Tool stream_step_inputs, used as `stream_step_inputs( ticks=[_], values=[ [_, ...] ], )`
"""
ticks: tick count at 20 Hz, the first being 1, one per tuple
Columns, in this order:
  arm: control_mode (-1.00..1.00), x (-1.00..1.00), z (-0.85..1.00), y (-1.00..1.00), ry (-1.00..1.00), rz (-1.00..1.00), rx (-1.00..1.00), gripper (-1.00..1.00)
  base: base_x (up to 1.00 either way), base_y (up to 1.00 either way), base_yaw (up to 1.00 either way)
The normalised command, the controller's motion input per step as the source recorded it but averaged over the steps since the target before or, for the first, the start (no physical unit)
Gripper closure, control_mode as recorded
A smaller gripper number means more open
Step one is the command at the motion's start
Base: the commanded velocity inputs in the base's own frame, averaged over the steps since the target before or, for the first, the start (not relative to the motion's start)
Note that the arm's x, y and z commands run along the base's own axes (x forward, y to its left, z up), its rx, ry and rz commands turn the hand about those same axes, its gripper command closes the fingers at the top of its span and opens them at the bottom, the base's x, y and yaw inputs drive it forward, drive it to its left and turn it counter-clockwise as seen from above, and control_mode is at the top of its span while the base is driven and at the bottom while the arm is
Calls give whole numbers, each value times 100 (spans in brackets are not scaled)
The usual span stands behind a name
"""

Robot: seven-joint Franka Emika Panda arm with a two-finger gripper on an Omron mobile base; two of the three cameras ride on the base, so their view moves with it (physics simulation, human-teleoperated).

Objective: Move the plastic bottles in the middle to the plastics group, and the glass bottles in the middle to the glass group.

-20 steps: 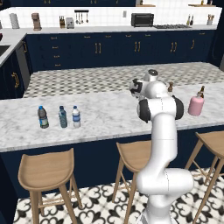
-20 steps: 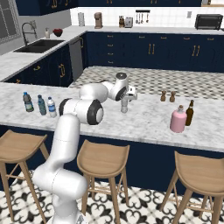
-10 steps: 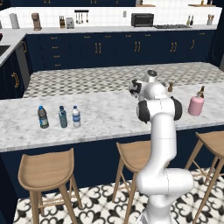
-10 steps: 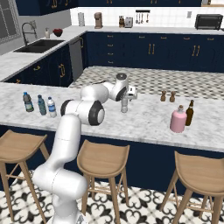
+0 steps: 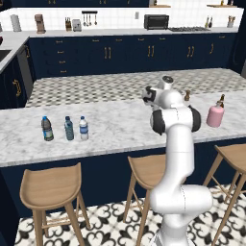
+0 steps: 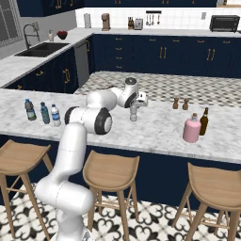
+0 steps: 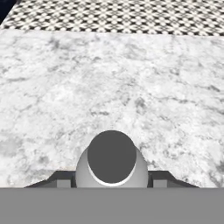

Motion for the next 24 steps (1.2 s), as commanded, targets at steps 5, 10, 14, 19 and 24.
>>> stream_step_inputs(
  ticks=[5,10,14,19,24],
  values=[
    [-100,-70,8,0,-4,0,0,100,0,0,0],
    [-100,-84,37,18,-14,3,0,100,0,0,0],
    [-100,-60,46,55,-15,11,0,100,0,0,0],
    [-100,-55,62,28,-5,9,0,100,0,0,0],
    [-100,-55,35,28,1,21,0,100,0,0,0]
  ],
)
